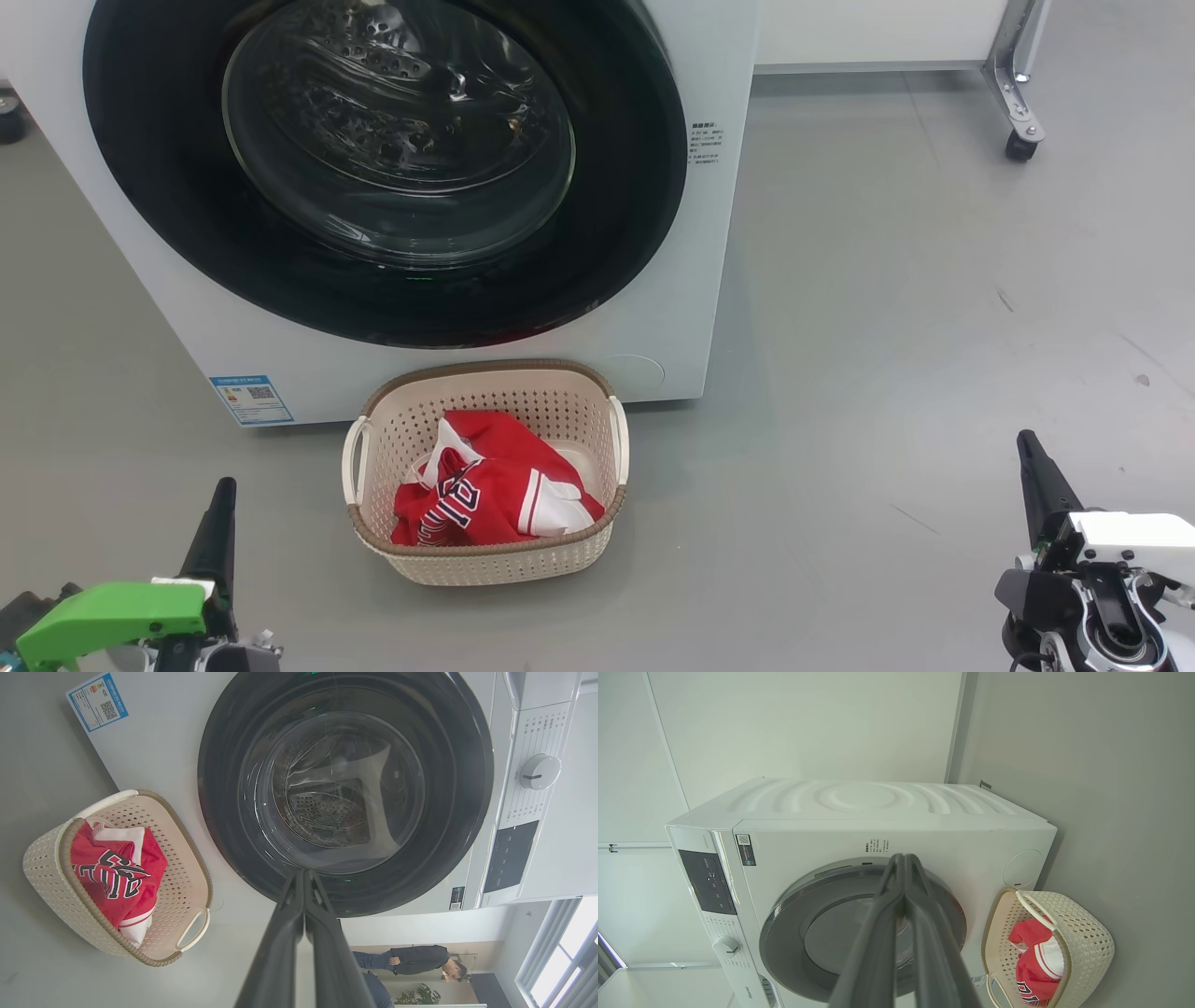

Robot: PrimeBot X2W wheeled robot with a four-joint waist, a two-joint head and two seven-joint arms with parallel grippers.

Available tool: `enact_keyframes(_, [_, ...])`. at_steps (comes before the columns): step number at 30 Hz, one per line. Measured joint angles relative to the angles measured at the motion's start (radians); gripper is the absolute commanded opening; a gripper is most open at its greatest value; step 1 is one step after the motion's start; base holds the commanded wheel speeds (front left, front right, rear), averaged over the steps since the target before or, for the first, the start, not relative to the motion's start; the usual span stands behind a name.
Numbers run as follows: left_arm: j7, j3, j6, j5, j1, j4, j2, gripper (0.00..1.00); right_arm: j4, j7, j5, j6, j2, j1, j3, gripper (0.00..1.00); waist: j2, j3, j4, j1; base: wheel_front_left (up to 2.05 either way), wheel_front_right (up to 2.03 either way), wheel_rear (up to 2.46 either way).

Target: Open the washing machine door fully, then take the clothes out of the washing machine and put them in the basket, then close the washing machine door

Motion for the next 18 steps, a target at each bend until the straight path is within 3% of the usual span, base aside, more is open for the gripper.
enact_keyframes(18, [0.000,0.001,0.000,0.000,0.000,0.000,0.000,0.00,0.000,0.000,0.000,0.000,0.000,0.000,-0.001,0.00,0.0000,0.000,0.000,0.0000,0.00,0.00,0.00])
